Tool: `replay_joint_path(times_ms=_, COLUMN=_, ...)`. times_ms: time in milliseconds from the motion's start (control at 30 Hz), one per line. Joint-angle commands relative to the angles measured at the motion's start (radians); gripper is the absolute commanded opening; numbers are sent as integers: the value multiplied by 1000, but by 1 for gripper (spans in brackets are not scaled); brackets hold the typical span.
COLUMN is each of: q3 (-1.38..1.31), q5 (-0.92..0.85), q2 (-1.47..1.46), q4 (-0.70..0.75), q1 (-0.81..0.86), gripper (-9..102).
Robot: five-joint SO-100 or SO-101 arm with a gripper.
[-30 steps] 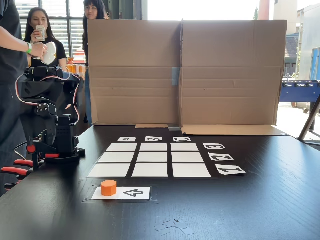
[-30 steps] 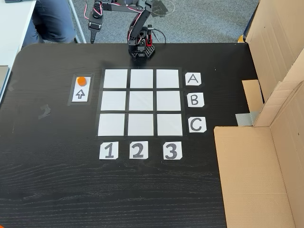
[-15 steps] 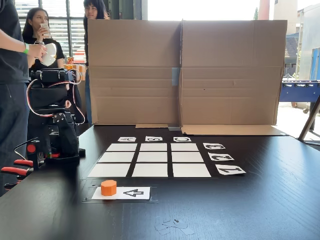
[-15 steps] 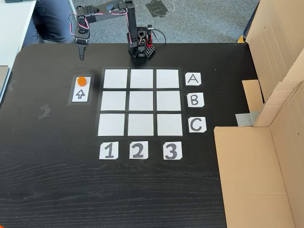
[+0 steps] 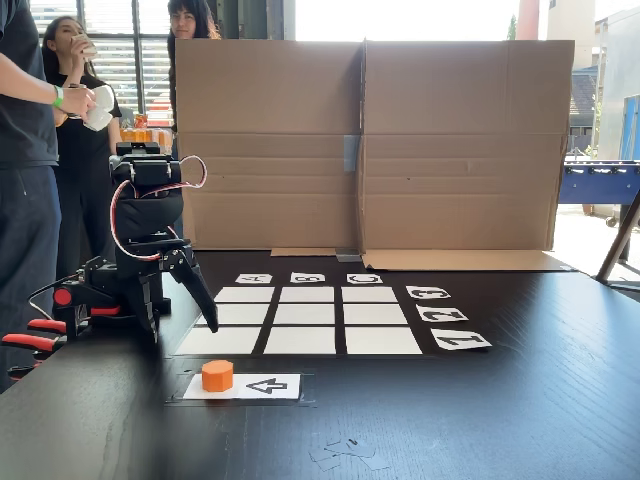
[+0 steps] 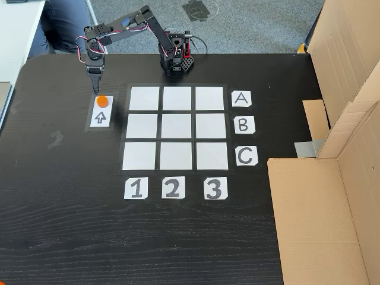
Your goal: Pick up the round, orange token and place it in the grid on square A1.
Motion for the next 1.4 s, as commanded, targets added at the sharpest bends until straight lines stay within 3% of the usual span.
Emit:
replay_joint_path(times_ms=0, q3=-69, q5=8, q2=-20, q4=8, q1=-20, gripper=34)
replay_joint_path(times_ms=1367, q3=-262, q5=5, q2=-285, q4=9, q1=-115, gripper=33)
